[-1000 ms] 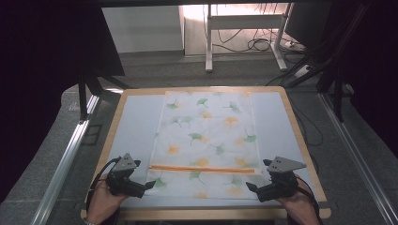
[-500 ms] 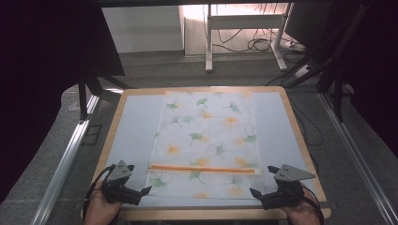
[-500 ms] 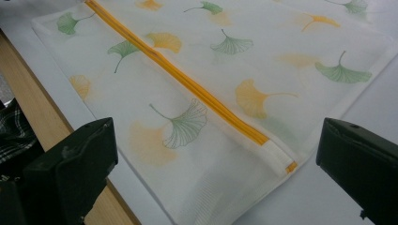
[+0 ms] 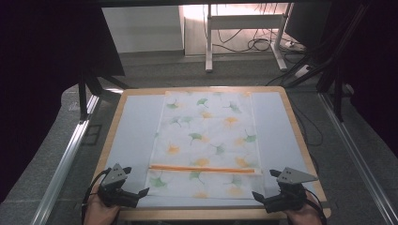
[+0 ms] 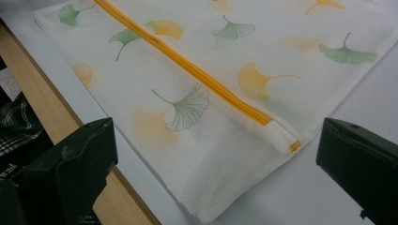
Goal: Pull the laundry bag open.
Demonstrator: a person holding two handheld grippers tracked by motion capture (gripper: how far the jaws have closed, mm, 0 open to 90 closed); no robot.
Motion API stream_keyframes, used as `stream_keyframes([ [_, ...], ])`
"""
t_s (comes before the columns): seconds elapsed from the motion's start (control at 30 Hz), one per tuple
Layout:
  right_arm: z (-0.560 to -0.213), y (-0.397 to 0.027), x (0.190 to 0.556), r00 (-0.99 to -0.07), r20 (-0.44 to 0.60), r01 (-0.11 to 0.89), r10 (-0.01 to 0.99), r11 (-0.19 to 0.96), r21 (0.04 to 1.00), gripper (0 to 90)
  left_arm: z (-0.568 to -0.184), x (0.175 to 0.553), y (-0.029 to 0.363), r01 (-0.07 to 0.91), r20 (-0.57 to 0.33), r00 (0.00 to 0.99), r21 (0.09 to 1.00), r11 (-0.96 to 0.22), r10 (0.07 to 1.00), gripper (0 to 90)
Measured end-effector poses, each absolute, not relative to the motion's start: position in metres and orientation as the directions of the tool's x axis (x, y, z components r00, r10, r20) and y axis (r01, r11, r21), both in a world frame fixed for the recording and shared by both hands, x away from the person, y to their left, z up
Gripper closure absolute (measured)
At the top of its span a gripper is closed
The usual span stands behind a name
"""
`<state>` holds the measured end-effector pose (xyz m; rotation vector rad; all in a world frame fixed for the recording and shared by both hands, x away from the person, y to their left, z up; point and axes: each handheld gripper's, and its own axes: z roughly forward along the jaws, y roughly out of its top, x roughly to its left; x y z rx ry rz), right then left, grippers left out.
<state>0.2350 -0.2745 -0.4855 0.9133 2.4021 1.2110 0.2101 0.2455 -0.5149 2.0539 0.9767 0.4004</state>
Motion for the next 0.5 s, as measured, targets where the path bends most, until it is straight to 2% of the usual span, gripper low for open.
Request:
stream_keyframes([
  [0.5, -0.4868, -0.2748, 0.2363, -0.750, 0.023, 0.420, 0.662, 0.449, 0.789, 0.0, -0.5162, 0.2120, 0.2445, 0.519, -0.057, 0.643, 0.765, -0.380, 0.764, 0.0],
])
